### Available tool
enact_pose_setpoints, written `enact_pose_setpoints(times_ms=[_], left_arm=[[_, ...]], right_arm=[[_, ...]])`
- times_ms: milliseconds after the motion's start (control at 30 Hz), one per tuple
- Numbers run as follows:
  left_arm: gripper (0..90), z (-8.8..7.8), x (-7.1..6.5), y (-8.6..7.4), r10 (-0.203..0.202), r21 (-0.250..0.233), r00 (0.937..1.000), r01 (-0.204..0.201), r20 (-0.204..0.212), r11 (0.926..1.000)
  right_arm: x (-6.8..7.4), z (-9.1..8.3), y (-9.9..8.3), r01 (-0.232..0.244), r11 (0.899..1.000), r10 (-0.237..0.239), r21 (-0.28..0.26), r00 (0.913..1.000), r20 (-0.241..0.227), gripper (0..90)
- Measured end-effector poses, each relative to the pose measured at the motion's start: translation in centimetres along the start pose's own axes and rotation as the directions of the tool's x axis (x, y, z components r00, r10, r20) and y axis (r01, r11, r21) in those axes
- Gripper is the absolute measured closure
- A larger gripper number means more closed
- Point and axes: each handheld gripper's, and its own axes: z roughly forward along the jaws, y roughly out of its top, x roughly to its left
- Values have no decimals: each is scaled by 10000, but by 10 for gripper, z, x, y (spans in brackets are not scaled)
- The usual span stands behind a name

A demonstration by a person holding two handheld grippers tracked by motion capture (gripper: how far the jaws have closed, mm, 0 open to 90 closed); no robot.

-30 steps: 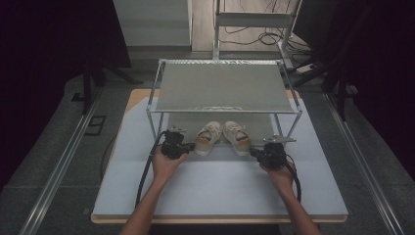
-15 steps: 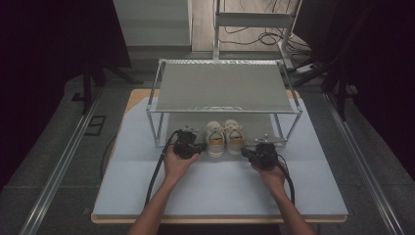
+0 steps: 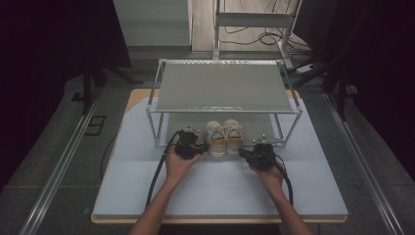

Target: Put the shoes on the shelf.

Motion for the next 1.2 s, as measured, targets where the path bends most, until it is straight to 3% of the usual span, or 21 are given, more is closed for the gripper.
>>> enact_pose_setpoints(times_ms=[300, 1200], left_arm=[[880, -5, -9, -2, 332, -99, 9991, -329, 257, 9994], [875, 1, -10, -3, 297, 23, 9988, -298, 388, 9996]], right_arm=[[15, -2, -1, 519, 9986, -518, 77, 9985, -155, 872], [10, 23, 15, 568, 9983, -573, 143, 9976, 397, 887]])
